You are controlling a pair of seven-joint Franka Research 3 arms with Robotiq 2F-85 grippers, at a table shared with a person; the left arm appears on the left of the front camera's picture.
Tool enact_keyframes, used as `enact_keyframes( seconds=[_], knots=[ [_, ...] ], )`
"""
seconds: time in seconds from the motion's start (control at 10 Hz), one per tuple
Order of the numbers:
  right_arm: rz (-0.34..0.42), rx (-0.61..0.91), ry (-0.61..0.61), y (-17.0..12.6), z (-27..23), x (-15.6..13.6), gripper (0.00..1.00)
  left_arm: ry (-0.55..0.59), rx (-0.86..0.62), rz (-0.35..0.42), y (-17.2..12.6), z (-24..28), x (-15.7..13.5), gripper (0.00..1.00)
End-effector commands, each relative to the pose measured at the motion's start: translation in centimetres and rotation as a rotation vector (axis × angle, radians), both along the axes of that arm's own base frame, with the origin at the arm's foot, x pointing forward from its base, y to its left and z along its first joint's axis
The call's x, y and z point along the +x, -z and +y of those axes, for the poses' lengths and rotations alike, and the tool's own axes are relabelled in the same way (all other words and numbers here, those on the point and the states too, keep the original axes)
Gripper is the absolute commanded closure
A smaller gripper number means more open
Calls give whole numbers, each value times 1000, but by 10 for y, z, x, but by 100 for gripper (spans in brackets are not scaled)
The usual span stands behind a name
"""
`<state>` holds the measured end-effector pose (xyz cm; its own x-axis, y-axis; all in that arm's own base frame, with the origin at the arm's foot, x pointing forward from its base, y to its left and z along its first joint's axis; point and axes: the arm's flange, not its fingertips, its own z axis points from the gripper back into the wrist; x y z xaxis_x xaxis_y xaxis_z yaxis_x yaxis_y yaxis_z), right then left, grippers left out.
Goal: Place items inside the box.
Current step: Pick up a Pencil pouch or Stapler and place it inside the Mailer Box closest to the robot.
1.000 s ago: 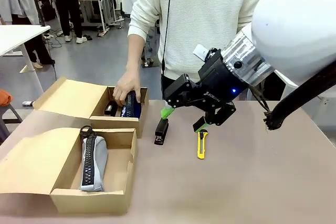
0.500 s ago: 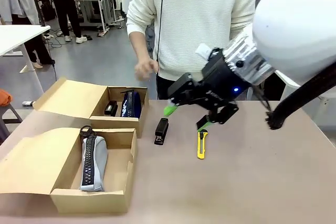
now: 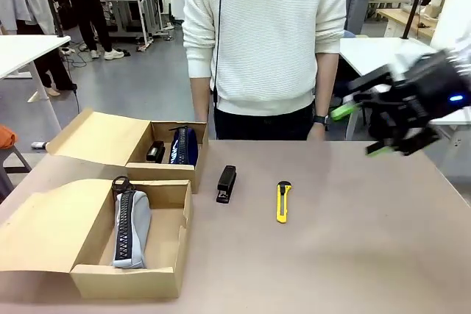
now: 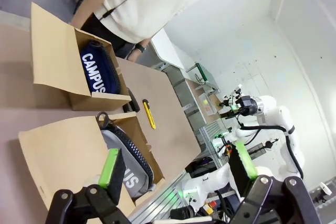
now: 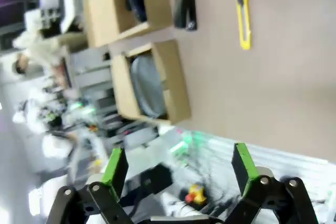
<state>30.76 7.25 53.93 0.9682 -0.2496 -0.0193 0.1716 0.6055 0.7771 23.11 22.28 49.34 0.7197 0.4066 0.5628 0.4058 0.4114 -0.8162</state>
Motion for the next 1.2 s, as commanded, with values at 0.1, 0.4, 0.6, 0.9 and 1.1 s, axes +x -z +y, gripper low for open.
enact_keyframes(
  seconds=[0.1,0.4,0.6,0.9,1.1],
  knots=[
    [79,412,-18,130,-137,-94,0,0,-8,-28,-2,-1,0,0],
    [150,540,-222,200,-147,-95,0,0,-8,-28,-2,-1,0,0],
    [122,571,-118,121,-216,-67,0,0,-8,-28,-2,-1,0,0],
    [122,571,-118,121,-216,-67,0,0,-8,-28,-2,-1,0,0],
    [122,571,-118,121,-216,-67,0,0,-8,-28,-2,-1,0,0]
  ],
)
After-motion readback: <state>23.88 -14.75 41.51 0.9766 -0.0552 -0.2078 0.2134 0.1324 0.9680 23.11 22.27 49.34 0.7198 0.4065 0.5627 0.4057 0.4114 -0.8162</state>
